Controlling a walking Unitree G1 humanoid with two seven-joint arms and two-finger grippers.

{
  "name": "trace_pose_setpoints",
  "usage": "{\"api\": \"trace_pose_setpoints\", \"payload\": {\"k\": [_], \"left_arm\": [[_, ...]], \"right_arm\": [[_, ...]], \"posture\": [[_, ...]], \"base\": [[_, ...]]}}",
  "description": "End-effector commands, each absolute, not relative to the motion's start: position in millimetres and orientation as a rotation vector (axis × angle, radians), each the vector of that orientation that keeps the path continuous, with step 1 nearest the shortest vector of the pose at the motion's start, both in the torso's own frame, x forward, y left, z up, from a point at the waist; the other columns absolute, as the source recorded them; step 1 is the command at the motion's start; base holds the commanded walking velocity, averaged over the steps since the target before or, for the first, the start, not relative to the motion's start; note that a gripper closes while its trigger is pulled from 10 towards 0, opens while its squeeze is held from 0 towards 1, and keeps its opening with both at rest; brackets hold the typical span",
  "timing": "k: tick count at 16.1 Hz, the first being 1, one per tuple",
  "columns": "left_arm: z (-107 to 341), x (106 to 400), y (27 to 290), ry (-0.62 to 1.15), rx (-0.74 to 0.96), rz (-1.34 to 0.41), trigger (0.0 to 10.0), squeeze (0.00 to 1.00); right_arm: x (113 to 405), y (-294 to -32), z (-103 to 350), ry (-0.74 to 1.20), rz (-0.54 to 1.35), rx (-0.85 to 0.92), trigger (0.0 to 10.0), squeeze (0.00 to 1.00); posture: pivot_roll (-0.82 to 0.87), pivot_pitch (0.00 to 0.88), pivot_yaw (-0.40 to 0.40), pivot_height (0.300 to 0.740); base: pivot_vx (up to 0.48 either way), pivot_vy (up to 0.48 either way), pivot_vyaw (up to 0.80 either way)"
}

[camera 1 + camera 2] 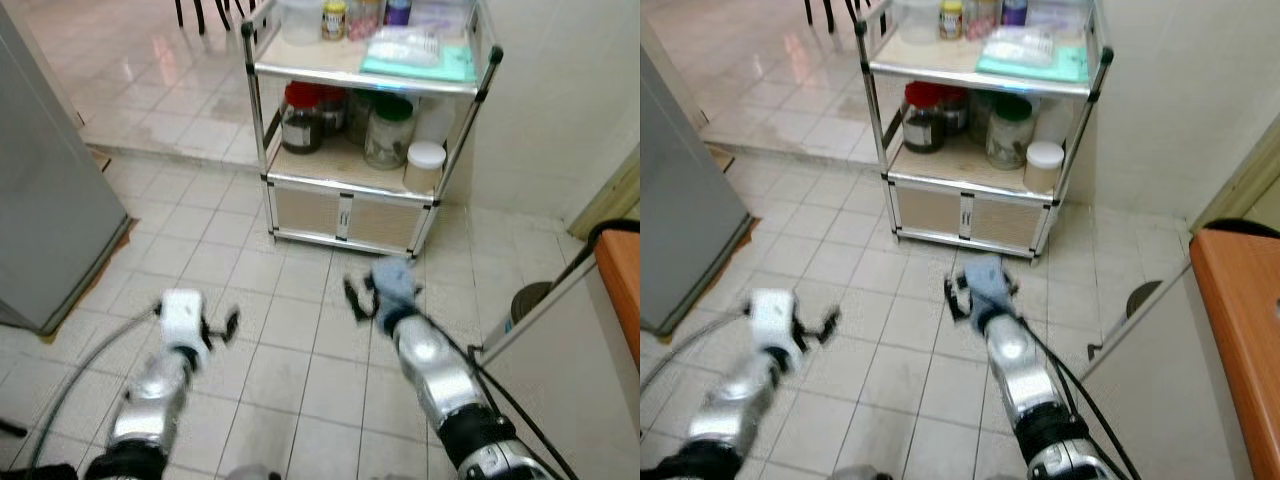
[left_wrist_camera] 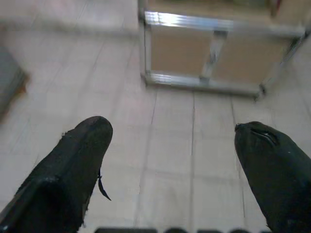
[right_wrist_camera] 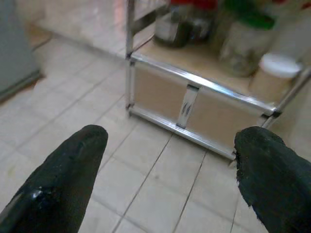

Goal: Kitchen organization

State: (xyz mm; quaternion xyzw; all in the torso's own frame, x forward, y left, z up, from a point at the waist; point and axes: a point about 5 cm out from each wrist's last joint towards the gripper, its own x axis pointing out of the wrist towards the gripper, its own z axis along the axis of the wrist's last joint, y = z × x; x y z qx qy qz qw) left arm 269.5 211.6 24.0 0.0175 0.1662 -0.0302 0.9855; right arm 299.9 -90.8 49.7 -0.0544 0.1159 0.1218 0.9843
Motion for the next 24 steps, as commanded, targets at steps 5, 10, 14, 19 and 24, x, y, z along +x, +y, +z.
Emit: {"api": "trace_pose_setpoints", "payload": {"k": [5, 10, 14, 19, 24], "left_arm": [[101.2, 273.8, 183.1, 0.046, 0.134, -0.086, 10.0, 0.00], [134.4, 284.4, 168.7, -0.021, 0.089, -0.057, 10.0, 0.00], [134.5, 284.7, 169.2, 0.027, 0.134, -0.079, 10.0, 0.00], [132.5, 273.6, 159.8, 0.073, 0.151, -0.102, 10.0, 0.00], [140.2, 275.1, 161.2, 0.052, 0.145, -0.067, 10.0, 0.00]], "right_arm": [[282.4, -94.6, 116.7, 0.062, 0.247, 0.120, 10.0, 1.00], [283.3, -124.1, 150.0, -0.097, -0.017, -0.177, 10.0, 1.00], [281.4, -131.7, 144.8, 0.043, -0.080, -0.212, 10.0, 1.00], [266.9, -120.1, 142.6, 0.097, -0.021, -0.113, 10.0, 1.00], [269.6, -110.2, 160.6, 0.026, 0.094, -0.175, 10.0, 1.00]], "posture": [[0.00, 0.000, 0.058, 0.740], [-0.02, 0.000, 0.058, 0.740], [-0.04, 0.000, 0.084, 0.740], [-0.03, 0.000, 0.092, 0.740], [-0.04, 0.000, 0.082, 0.740]], "base": [[0.000, 0.000, 0.00], [0.000, 0.192, -0.27], [0.000, 0.240, -0.80], [0.000, 0.000, -0.48], [0.000, 0.000, -0.64]]}}
